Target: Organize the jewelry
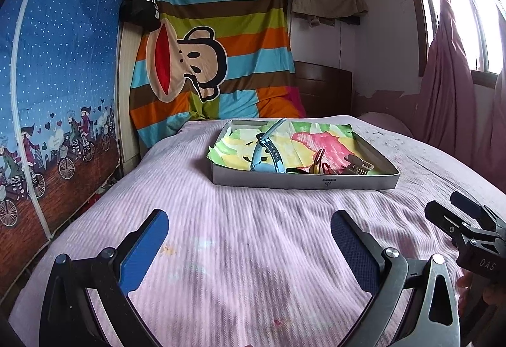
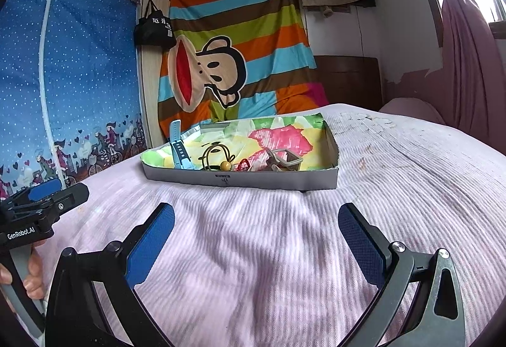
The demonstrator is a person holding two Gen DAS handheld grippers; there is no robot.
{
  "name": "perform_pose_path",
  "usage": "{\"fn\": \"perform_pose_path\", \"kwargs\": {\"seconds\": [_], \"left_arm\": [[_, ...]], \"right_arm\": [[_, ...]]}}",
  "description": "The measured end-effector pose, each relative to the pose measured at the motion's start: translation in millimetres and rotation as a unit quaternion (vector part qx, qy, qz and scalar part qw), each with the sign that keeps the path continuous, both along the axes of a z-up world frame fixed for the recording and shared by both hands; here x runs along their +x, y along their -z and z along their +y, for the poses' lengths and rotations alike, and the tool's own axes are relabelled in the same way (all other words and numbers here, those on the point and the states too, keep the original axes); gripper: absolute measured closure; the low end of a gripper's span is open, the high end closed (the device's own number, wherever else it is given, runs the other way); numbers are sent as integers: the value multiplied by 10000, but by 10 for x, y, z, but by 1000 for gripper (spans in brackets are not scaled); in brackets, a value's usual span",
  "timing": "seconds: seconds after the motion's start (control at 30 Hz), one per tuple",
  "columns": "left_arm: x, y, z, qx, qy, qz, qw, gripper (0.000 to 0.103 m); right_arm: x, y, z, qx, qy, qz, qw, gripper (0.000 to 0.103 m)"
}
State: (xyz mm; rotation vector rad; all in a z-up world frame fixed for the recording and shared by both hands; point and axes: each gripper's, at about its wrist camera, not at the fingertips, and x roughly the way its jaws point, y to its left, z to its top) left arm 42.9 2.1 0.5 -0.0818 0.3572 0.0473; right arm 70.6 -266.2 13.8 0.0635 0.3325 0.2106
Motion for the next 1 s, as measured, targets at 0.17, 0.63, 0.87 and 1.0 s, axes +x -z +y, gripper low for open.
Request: {"fn": "perform_pose_path", "kwargs": {"seconds": [0.17,0.63,0.87,1.0], "left_arm": [[-10,4,-1,-5,-12,-12,10000,0],[-19,-10,18,-11,-20,6,10000,0],[-16,-10,18,-8,-20,5,10000,0],[-16,-10,18,-7,-22,6,10000,0]], "right_arm": [[-1,7,9,-5,-2,-12,10000,1],[-2,1,19,22,2,-14,10000,1],[-1,3,19,25,6,-15,10000,1],[-1,5,20,26,5,-11,10000,1]]}}
